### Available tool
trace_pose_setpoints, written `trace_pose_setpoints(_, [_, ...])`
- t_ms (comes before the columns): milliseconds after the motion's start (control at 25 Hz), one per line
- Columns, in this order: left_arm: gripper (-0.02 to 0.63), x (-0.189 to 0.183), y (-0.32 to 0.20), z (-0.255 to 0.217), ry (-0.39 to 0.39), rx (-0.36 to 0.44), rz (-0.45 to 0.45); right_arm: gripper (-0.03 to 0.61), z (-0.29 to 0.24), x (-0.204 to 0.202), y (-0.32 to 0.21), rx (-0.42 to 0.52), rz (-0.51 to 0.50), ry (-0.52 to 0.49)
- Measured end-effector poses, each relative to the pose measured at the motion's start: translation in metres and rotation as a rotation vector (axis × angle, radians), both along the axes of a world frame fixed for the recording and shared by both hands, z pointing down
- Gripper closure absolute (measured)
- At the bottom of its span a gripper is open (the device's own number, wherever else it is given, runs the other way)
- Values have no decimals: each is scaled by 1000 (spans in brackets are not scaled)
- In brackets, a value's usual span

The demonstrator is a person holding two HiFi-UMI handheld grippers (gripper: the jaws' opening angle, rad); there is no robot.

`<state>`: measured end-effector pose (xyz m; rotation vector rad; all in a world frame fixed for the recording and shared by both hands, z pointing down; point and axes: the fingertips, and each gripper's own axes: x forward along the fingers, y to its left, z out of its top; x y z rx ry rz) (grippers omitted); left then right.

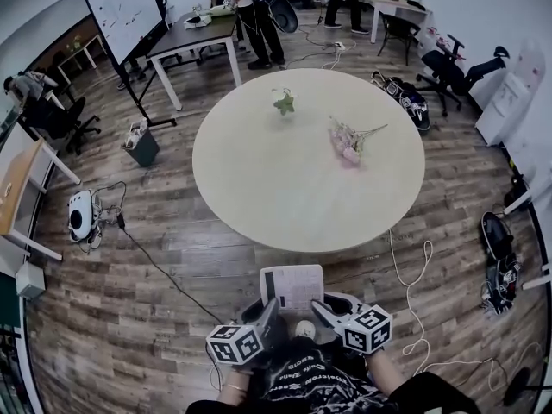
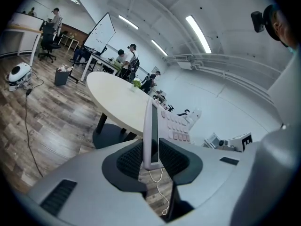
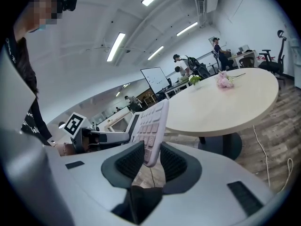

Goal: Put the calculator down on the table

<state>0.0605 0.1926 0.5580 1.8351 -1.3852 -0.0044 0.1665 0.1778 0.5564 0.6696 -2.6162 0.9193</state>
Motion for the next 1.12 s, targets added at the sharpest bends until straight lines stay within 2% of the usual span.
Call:
trace_pose_setpoints(160, [499,1,-14,5,-1,-9,26,463,5,1,-11,-39,26,-9])
trace_pose_setpoints(480, [499,-6,-73,12,4,-18,112,463,13,-5,-62,-54,90,14])
trace_pose_setpoints(1120, [497,-80,-266,10,-8,-4,321,460,12,-80,-229,-81,283,60])
